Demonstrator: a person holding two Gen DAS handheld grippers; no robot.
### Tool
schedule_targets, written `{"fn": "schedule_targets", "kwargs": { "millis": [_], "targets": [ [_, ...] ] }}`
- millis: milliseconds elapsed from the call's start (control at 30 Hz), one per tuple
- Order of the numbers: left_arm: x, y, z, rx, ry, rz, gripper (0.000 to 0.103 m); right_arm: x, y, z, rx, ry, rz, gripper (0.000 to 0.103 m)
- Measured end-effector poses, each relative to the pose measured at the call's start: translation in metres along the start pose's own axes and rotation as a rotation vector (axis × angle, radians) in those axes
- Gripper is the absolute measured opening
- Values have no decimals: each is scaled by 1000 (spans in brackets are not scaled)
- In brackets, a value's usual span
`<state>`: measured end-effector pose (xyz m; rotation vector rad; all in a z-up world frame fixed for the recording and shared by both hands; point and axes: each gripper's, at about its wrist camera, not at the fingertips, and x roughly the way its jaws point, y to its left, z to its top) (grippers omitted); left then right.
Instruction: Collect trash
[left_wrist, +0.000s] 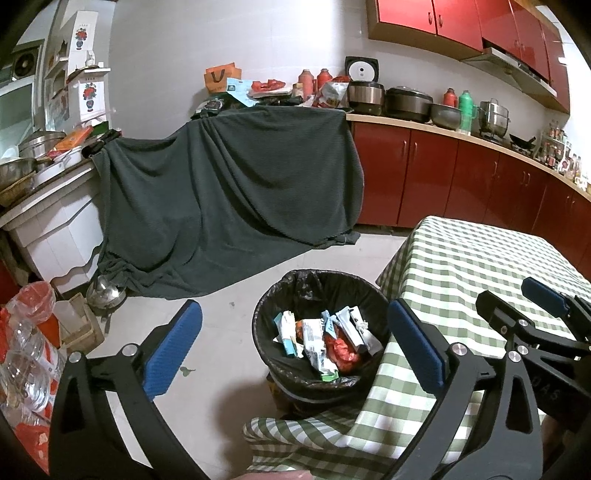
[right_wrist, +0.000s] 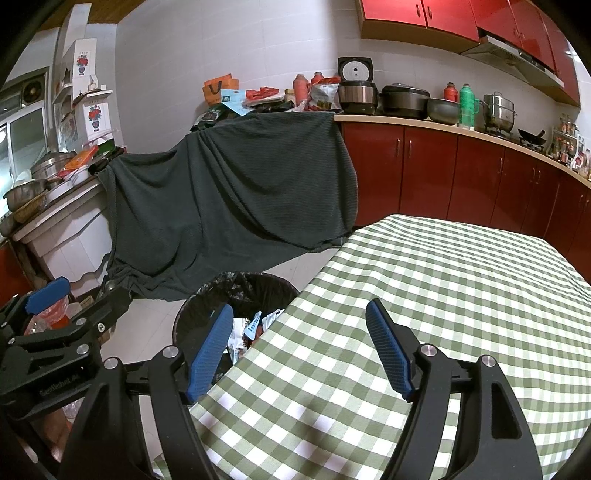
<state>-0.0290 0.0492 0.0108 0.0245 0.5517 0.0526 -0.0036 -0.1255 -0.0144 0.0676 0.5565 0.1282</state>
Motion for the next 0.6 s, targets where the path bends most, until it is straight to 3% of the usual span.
{"fn": "schedule_targets", "kwargs": {
  "millis": [600],
  "targets": [
    [14,3,0,-16,57,-37,98,2,-1,-1,7,-1,-12,74]
  ]
}}
